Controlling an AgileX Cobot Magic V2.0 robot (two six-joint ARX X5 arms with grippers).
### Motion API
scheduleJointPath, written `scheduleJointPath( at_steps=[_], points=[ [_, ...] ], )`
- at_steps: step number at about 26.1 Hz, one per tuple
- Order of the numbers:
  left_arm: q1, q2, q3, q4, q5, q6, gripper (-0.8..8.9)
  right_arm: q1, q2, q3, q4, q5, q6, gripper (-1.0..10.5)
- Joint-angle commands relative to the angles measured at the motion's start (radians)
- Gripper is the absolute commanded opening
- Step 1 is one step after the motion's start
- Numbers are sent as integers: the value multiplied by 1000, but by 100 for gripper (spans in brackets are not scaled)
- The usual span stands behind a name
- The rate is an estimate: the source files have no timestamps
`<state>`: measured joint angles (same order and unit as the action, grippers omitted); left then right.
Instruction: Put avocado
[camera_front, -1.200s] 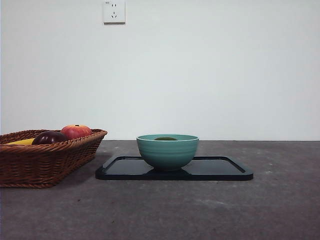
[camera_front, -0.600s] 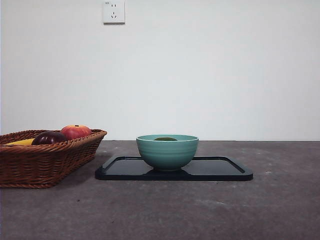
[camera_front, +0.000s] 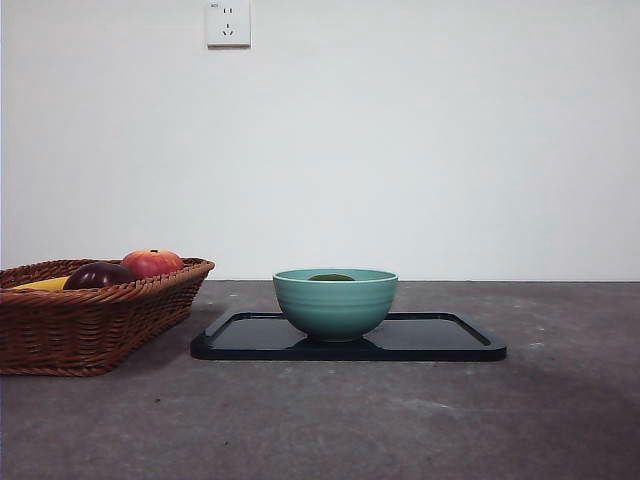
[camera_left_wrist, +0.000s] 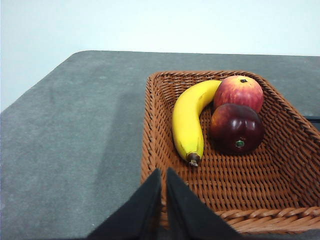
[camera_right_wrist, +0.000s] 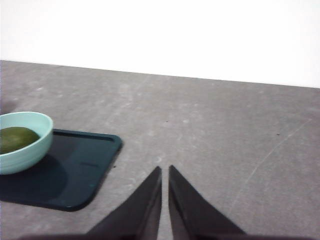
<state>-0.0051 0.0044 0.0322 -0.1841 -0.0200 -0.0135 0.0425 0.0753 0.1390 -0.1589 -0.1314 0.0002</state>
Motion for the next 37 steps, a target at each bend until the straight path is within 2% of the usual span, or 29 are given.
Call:
scheduleJointPath(
  at_steps=[1,4,15,19,37],
  points=[
    [-3,-1,-21,-7,4,-3,19,-18,-16,-42,51,1,-11,19],
    [-3,-1,-21,-7,4,-3,19,-35,-31,-82,62,5,-9,19],
    [-3,-1,-21,-7,4,-3,19,-71,-54,-129,18,107,15,19],
    [-3,-1,-21,-7,4,-3,19,-73,-66,-129,-27,110,14,19],
    [-3,-1,-21,-7,4,-3,19,-71,-72,-129,6,126,31,19]
  ],
)
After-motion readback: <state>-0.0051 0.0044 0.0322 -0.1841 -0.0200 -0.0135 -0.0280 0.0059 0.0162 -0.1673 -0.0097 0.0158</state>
